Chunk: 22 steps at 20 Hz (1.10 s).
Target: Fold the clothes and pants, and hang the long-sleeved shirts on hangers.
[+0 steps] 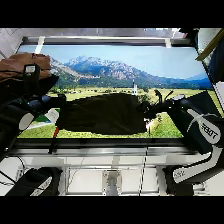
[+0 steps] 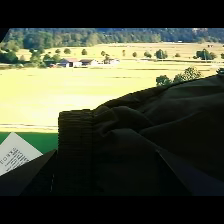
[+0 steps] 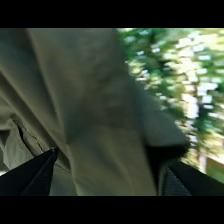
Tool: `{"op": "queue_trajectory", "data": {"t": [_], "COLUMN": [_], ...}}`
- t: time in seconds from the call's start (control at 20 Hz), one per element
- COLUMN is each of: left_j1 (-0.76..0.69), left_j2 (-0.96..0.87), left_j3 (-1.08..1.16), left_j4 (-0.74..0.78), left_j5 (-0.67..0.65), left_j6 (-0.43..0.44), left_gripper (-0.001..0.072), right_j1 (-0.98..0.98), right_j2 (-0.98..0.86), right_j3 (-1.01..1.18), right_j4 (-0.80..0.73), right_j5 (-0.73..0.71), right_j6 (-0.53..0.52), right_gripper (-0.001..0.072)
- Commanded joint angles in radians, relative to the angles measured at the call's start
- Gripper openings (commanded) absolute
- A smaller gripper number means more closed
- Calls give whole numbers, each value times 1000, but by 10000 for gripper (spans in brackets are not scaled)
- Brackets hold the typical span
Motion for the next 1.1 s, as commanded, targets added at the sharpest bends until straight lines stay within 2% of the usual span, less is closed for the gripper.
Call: {"op": "queue_trajectory", "data": {"t": [0.0, 0.05, 0.1, 0.15, 0.2, 0.25, 0.45, 0.6, 0.85, 1.05], "left_j1": [-1, -1, -1, -1, -1, -1, -1, 0, -1, -1], "left_j2": [0, 0, 0, 0, 0, 0, 1, 2, 2, 2], "left_j3": [1, 1, 1, 1, 1, 1, 1, 1, 1, 1], "left_j4": [0, 0, 0, 0, 0, 0, 0, 0, 0, 0], "left_j5": [0, 0, 0, 0, 0, 0, 0, 0, 0, 0], "left_j6": [0, 0, 0, 0, 0, 0, 0, 0, 0, 0], "left_gripper": [689, 689, 689, 689, 689, 689, 689, 689, 689, 689], "right_j1": [93, 118, 142, 163, 177, 180, 104, -40, -390, -710], "right_j2": [-7, -8, -7, -7, -6, -1, 56, 131, 283, 409], "right_j3": [0, 5, 16, 36, 63, 93, 279, 426, 597, 610], "right_j4": [82, 102, 108, 111, 111, 113, 74, -51, -242, -327], "right_j5": [8, 6, 7, 8, 11, 17, 95, 143, 266, 372], "right_j6": [-46, -57, -66, -65, -65, -65, -51, 53, 195, 226], "right_gripper": [673, 671, 622, 486, 266, -6, 3, 3, 3, 3]}}
